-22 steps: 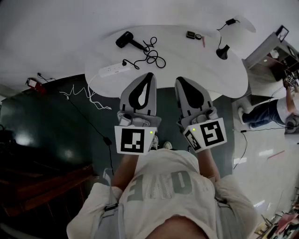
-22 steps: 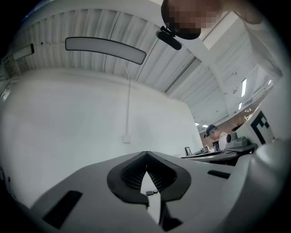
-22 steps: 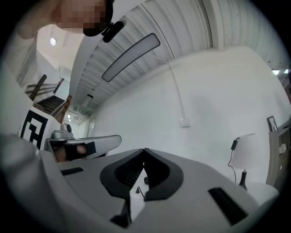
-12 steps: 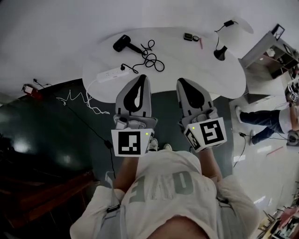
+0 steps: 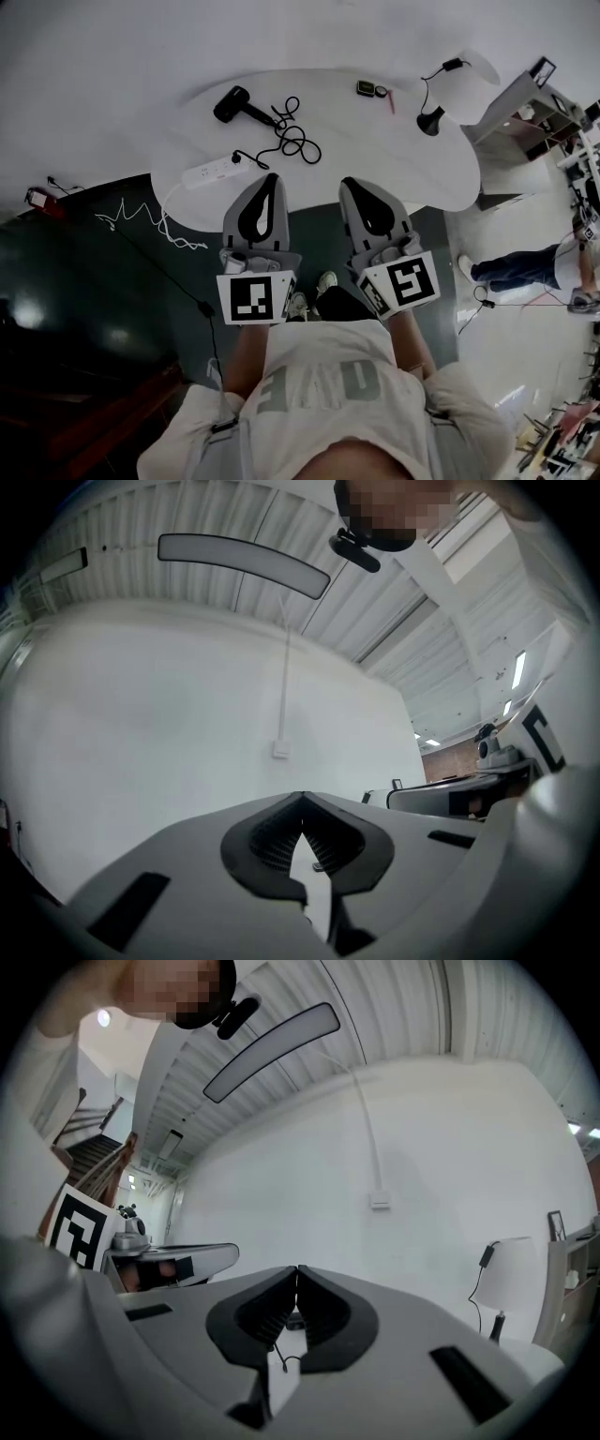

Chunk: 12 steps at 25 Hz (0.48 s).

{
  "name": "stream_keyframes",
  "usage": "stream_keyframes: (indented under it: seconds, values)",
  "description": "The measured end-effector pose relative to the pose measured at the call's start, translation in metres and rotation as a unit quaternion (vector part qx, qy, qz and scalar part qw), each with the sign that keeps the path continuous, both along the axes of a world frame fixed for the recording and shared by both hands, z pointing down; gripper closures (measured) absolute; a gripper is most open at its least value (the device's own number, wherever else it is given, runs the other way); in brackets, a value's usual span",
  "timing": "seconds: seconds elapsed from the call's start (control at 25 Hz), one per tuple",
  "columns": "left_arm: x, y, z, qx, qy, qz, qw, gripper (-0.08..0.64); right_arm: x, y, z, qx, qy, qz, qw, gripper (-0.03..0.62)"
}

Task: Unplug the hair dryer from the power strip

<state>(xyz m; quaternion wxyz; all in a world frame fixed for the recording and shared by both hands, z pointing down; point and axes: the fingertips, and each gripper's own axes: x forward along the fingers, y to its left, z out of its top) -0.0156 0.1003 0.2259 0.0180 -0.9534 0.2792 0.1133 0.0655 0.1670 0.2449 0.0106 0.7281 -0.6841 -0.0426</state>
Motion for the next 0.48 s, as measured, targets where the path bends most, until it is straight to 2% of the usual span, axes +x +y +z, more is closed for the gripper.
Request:
stream_keyframes:
  seconds: [0.28,0.48]
  values:
    - [0.035,-0.025,-0.001,0.014,-0.004,0.007,0.9999,0.548,0.03,-0.031,0.005,0.012,0.002,-0.007,1.0,0.572]
    - [0.072,-0.06,-0.005,0.035,-0.011,-0.009,0.9993,0.548,0.066,-0.074,0.008,0.01,0.022,-0.018,1.0,0.572]
